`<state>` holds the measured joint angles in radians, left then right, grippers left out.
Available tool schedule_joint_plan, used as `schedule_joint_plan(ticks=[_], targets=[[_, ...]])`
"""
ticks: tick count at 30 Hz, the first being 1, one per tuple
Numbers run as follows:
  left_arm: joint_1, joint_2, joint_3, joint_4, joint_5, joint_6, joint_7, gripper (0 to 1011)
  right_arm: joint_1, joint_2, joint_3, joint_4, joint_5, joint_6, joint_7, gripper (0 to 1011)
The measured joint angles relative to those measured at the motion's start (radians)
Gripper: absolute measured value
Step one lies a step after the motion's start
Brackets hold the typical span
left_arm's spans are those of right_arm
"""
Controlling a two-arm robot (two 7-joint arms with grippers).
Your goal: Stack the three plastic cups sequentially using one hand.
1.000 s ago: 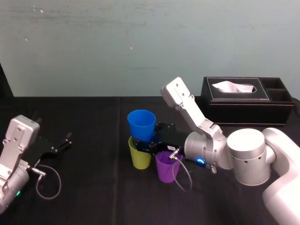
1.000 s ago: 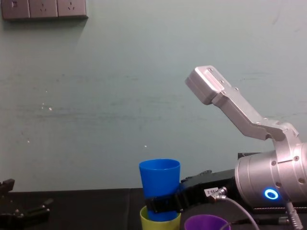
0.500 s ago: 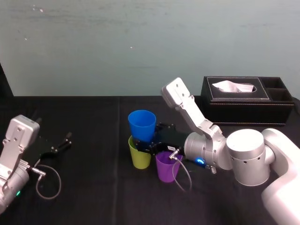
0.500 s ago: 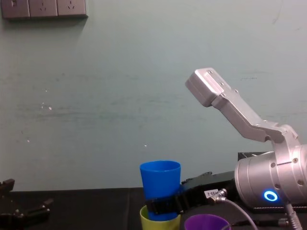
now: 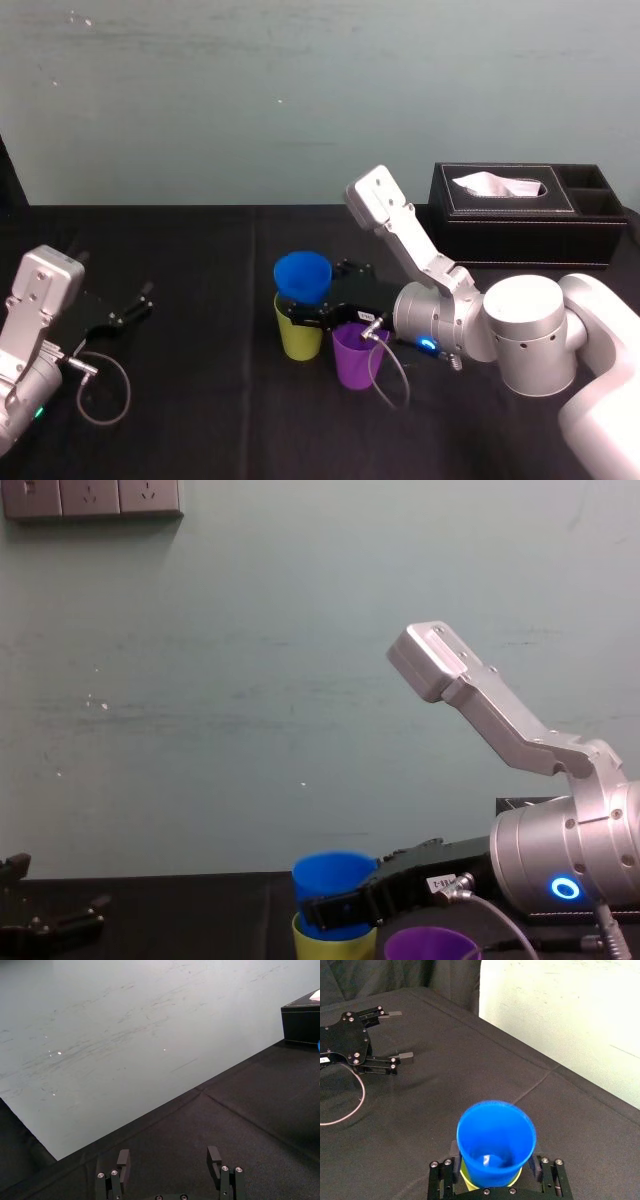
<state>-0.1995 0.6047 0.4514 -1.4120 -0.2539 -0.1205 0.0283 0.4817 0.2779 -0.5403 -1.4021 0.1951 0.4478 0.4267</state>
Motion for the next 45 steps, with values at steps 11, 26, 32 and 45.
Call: schedule_joint_plan(ticks=[11, 26, 32, 45], targets=[[0.0, 0.0, 0.0, 0.0, 0.0, 0.0, 0.0, 1000, 0.0, 0.001, 0.0, -0.001, 0.0, 0.0, 0.0, 1000], [0.0, 0.0, 0.0, 0.0, 0.0, 0.0, 0.0, 1000, -0.001, 0.001, 0.002, -0.003, 0.001, -0.003, 0.0, 1000], [0.0, 0.0, 0.0, 0.0, 0.0, 0.0, 0.0, 1000, -0.025, -0.001, 0.028, -0.028, 0.007, -0.045, -0.019, 1000], [0.0, 0.0, 0.0, 0.0, 0.0, 0.0, 0.0, 1000, -0.122, 0.035, 0.107, -0.18, 0.063, -0.009, -0.063, 1000]])
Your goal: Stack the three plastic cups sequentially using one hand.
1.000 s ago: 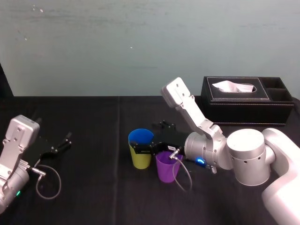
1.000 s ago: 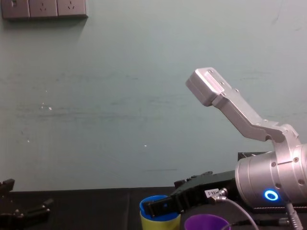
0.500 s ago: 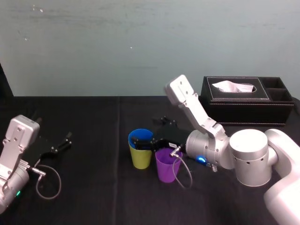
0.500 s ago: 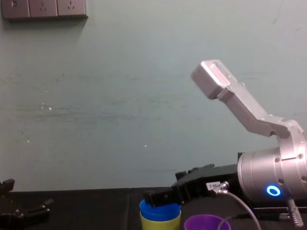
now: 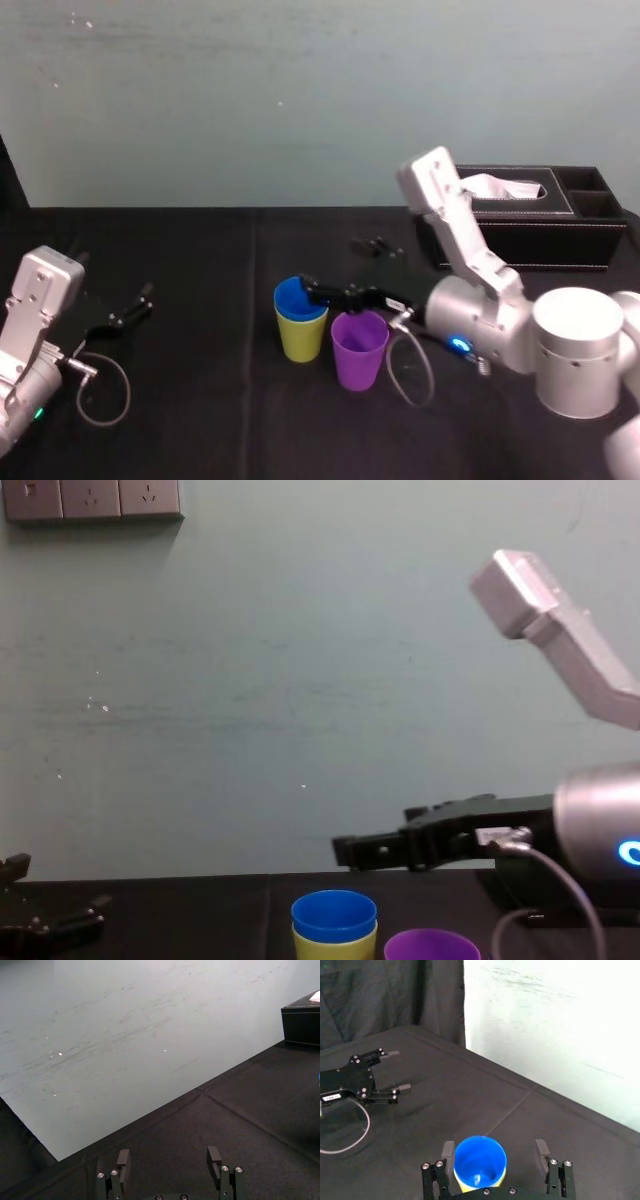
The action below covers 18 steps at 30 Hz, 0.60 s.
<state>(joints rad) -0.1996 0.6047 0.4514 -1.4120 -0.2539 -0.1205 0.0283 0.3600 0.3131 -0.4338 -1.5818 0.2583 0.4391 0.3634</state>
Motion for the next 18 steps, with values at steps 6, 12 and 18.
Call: schedule_joint_plan(ticks=[6, 12, 18], targets=[[0.0, 0.0, 0.0, 0.0, 0.0, 0.0, 0.0, 1000, -0.057, 0.052, 0.036, -0.094, 0.034, 0.103, -0.008, 1000], [0.0, 0.0, 0.0, 0.0, 0.0, 0.0, 0.0, 1000, -0.134, 0.119, 0.074, -0.187, 0.074, 0.18, -0.009, 1000], [0.0, 0.0, 0.0, 0.0, 0.0, 0.0, 0.0, 1000, -0.203, 0.172, 0.105, -0.254, 0.104, 0.215, -0.017, 1000]])
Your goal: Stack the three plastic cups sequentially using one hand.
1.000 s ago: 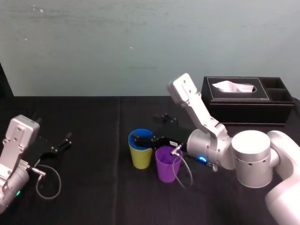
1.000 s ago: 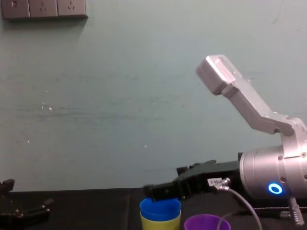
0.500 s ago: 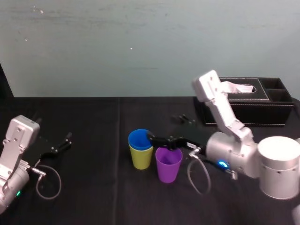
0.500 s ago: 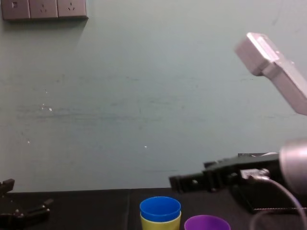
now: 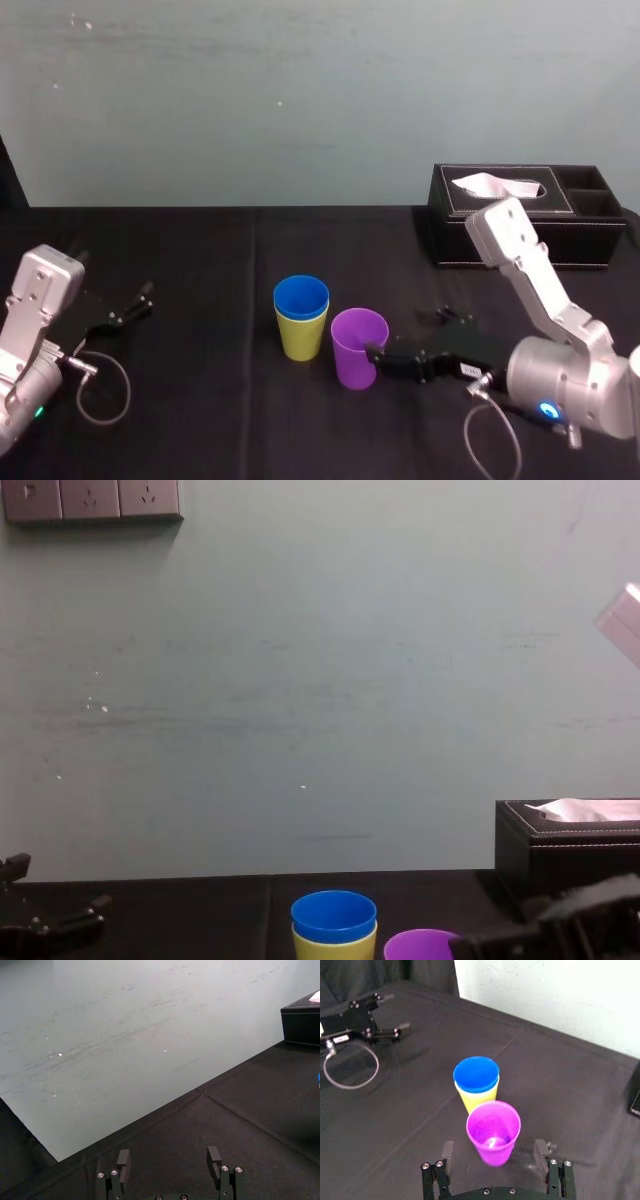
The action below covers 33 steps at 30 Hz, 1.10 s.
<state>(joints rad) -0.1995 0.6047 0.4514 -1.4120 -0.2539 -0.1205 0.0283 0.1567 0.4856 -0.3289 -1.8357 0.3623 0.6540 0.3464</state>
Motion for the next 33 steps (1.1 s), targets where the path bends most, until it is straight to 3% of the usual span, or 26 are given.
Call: schedule_joint_plan(ticks=[7, 13, 33], targets=[[0.0, 0.0, 0.0, 0.0, 0.0, 0.0, 0.0, 1000, -0.05, 0.026, -0.019, -0.025, -0.006, -0.01, -0.02, 1000], [0.0, 0.0, 0.0, 0.0, 0.0, 0.0, 0.0, 1000, -0.064, 0.02, -0.047, -0.006, -0.038, -0.035, -0.033, 1000], [0.0, 0.0, 0.0, 0.0, 0.0, 0.0, 0.0, 1000, -0.077, -0.091, -0.05, 0.101, -0.105, -0.122, -0.08, 1000]])
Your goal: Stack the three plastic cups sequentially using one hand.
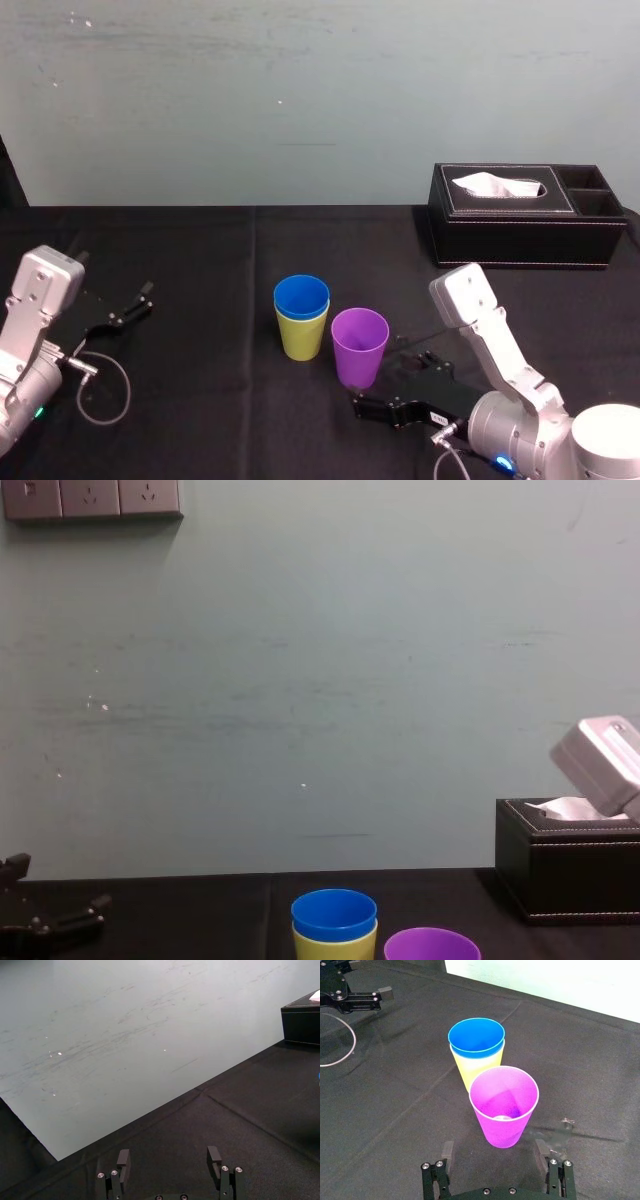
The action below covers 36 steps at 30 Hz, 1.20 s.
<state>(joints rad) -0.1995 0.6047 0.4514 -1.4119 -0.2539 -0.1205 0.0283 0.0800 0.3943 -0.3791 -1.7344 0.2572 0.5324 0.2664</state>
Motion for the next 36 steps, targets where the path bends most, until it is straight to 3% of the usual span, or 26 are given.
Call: schedule_joint_plan(ticks=[19, 36], targets=[[0.0, 0.0, 0.0, 0.0, 0.0, 0.0, 0.0, 1000, 0.02, -0.074, -0.002, 0.083, -0.071, -0.053, -0.016, 1000], [0.0, 0.0, 0.0, 0.0, 0.0, 0.0, 0.0, 1000, 0.064, -0.128, -0.003, 0.151, -0.122, -0.067, -0.005, 1000]])
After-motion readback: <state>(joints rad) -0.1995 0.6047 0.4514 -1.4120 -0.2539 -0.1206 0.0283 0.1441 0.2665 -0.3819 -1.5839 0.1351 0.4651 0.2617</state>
